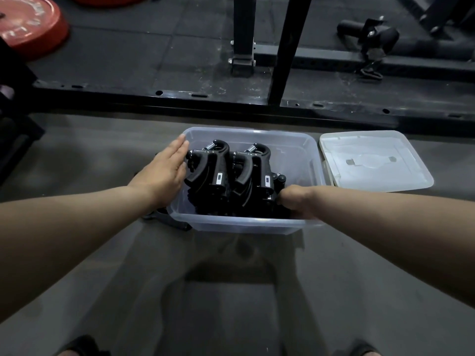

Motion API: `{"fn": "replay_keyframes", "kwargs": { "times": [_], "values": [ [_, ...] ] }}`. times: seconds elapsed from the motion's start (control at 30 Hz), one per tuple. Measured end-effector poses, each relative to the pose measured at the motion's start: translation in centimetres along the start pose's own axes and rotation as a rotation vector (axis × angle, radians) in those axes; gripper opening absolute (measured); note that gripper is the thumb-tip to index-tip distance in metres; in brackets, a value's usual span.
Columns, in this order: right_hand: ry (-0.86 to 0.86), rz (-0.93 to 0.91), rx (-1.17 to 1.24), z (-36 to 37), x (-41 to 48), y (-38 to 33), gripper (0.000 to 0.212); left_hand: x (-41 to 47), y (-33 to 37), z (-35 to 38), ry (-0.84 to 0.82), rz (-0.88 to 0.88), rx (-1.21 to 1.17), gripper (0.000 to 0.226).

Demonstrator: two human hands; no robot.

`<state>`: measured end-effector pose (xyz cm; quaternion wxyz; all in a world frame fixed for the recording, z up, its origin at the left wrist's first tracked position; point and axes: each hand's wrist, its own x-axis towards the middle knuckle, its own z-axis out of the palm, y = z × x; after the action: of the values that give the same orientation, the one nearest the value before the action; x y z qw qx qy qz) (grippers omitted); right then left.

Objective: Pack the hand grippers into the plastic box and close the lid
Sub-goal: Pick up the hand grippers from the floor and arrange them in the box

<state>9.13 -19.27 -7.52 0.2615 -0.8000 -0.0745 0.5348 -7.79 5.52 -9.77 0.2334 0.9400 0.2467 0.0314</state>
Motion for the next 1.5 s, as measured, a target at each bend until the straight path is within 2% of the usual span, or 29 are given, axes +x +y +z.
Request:
{"fn": "replay_keyframes", "kwargs": {
  "times": [0.17,0.3,0.37,0.57,0.67,0.73,0.83,0.93,1.07,1.17,1.43,1.5],
  "values": [
    [0.024,-0.071,-0.146,0.6,-0.1,-0.1,0.024,0.0,0.1,-0.1,0.002,0.004,0.008,0.056],
    [0.052,-0.078,-0.027,1.0,0.4,-0.2,0.025,0.0,0.0,0.0,-0.002,0.011,0.005,0.056],
    [0.140,-0.074,0.031,0.9,1.0,0.0,0.028,0.1,-0.2,0.1,0.009,0.036,0.009,0.056],
    [0.289,-0.042,0.156,-0.1,1.2,-0.1,0.012,-0.1,0.1,-0.1,0.016,0.034,-0.017,0.056],
    [0.410,-0.156,0.144,0.0,0.4,-0.2,0.009,-0.1,0.1,-0.4,-0.006,0.054,-0.003,0.056],
    [0.539,-0.266,0.151,0.6,-0.2,-0.2,0.019,0.0,0.0,-0.8,-0.023,0.069,0.020,0.056],
    [0.713,-0.517,0.098,1.8,-1.4,0.0,0.023,0.1,-0.1,-1.2,-0.037,0.083,0.053,0.056],
    [0.786,-0.881,-0.159,3.3,-2.4,0.6,0.020,0.1,-0.1,-1.3,-0.040,0.083,0.042,0.057],
    [0.766,-1.134,-0.511,3.6,-2.5,2.2,0.036,0.1,-0.1,-0.9,-0.046,0.074,0.019,0.058],
    [0.742,-1.182,-0.625,3.5,-2.1,2.2,0.037,0.4,-0.2,-0.8,-0.035,0.079,-0.010,0.057],
    [0.776,-1.138,-0.673,1.4,0.1,0.1,0.030,2.9,0.2,-1.0,-0.067,0.047,-0.040,0.059],
    [0.734,-1.232,-0.707,1.5,-0.2,-0.5,0.025,3.7,0.4,-1.2,-0.072,0.022,-0.055,0.060]
  ]
}}
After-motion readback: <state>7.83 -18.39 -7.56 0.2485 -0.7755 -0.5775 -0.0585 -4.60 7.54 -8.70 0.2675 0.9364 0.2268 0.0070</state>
